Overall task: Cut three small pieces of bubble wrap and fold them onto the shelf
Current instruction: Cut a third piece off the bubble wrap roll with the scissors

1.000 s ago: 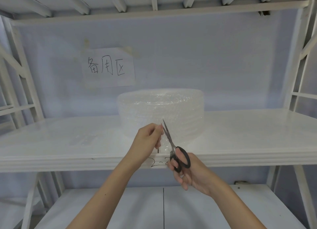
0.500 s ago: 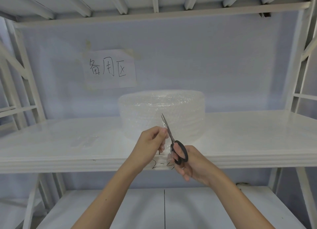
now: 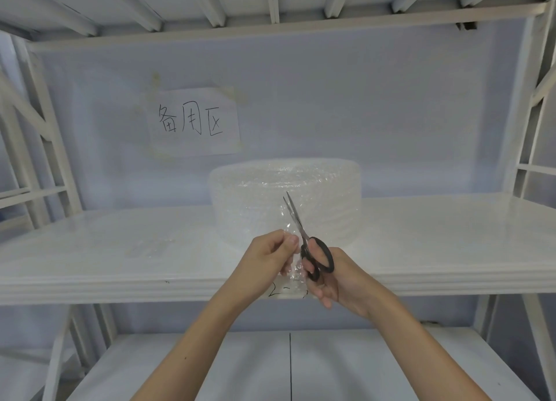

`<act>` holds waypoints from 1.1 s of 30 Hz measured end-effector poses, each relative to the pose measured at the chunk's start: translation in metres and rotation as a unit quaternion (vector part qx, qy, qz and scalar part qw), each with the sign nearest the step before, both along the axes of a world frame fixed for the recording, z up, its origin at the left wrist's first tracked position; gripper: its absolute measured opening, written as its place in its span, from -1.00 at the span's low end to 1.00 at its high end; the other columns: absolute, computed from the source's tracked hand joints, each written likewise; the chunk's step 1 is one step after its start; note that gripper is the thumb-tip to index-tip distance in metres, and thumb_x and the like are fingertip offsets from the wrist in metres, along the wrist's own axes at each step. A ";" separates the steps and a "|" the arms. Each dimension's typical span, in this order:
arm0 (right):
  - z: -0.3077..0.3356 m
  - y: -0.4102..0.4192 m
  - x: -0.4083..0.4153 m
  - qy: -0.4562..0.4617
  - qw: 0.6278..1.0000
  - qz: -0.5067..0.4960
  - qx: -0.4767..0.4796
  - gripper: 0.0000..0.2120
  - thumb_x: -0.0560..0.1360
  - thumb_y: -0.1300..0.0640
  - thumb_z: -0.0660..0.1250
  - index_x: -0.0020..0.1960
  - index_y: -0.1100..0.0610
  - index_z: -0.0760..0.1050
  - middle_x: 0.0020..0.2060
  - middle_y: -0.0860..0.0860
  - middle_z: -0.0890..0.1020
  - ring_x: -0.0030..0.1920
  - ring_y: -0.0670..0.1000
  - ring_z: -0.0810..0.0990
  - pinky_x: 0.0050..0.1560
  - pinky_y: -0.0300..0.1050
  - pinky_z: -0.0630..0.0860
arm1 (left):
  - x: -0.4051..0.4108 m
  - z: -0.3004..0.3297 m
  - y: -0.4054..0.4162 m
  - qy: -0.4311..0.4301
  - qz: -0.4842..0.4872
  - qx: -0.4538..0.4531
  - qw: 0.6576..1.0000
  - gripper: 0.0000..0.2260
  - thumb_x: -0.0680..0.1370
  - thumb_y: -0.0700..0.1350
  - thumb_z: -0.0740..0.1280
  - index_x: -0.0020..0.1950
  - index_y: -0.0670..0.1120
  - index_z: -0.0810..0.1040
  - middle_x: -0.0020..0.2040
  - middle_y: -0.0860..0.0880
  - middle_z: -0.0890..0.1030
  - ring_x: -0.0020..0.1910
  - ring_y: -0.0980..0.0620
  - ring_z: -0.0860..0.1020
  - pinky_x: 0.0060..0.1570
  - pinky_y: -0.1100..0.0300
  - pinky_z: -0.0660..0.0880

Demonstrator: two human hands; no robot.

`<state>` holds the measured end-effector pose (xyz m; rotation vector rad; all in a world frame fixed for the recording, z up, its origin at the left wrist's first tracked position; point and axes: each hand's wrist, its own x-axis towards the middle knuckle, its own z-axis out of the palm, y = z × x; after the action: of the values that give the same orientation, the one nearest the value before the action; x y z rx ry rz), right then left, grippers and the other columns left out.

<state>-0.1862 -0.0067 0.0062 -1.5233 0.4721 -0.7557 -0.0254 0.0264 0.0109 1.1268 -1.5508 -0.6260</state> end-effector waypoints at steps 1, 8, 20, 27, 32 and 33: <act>0.001 -0.001 0.000 0.001 1.000 0.001 -0.001 -0.49 0.42 -0.28 0.25 -0.29 0.19 0.38 -0.46 -0.02 0.49 -0.59 -0.05 0.40 -0.63 -0.24 0.36 | 0.000 -0.001 0.000 -0.004 -0.003 0.002 1.000 -0.73 0.65 -0.11 0.24 -0.23 -0.13 0.50 -0.37 -0.01 0.46 -0.40 0.07 0.43 -0.30 0.22 0.45; 0.006 -0.007 0.001 0.009 0.999 -0.025 -0.030 -0.51 0.36 -0.29 0.33 -0.35 0.14 0.40 -0.36 0.11 0.44 -0.58 -0.01 0.37 -0.61 -0.23 0.35 | 0.001 -0.002 0.002 0.009 0.002 0.007 1.000 -0.71 0.65 -0.12 0.24 -0.27 -0.09 0.50 -0.39 0.01 0.46 -0.42 0.08 0.42 -0.30 0.24 0.44; 0.032 -0.003 0.006 0.013 0.996 -0.060 -0.062 -0.52 0.33 -0.26 0.39 -0.34 0.16 0.37 -0.37 0.05 0.47 -0.57 -0.02 0.36 -0.57 -0.20 0.36 | 0.013 -0.006 0.006 -0.012 0.009 0.034 0.999 -0.73 0.64 -0.10 0.26 -0.24 -0.09 0.54 -0.36 0.00 0.49 -0.39 0.06 0.45 -0.27 0.20 0.46; 0.054 0.004 0.006 -0.058 0.977 -0.189 -0.082 -0.78 0.53 0.03 0.33 -0.06 0.19 0.61 -0.12 0.07 0.67 -0.47 -0.01 0.57 -0.58 -0.22 0.48 | 0.032 0.001 0.006 0.064 0.057 0.017 0.996 -0.77 0.63 -0.11 0.28 -0.18 -0.12 0.62 -0.31 0.01 0.53 -0.41 0.06 0.46 -0.32 0.25 0.47; 0.043 -0.028 -0.035 0.014 0.942 -0.320 -0.097 -0.74 0.58 0.03 0.29 0.00 0.23 0.59 -0.08 0.14 0.65 -0.37 0.03 0.66 -0.50 -0.19 0.56 | 0.043 0.003 0.008 0.081 0.069 0.011 0.994 -0.77 0.64 -0.11 0.26 -0.15 -0.10 0.63 -0.31 0.07 0.55 -0.41 0.05 0.45 -0.33 0.26 0.48; 0.040 -0.035 -0.043 0.042 0.933 -0.347 -0.089 -0.72 0.57 0.03 0.30 0.00 0.27 0.59 -0.13 0.16 0.66 -0.38 0.05 0.65 -0.49 -0.19 0.55 | 0.044 0.002 0.008 0.085 0.068 0.012 0.994 -0.77 0.64 -0.11 0.26 -0.15 -0.10 0.64 -0.31 0.07 0.56 -0.40 0.05 0.45 -0.33 0.25 0.48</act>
<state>-0.2287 -0.0421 0.0457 -1.5629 1.0612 -1.3081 0.0188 0.0344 0.0134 1.1559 -1.3130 -0.6320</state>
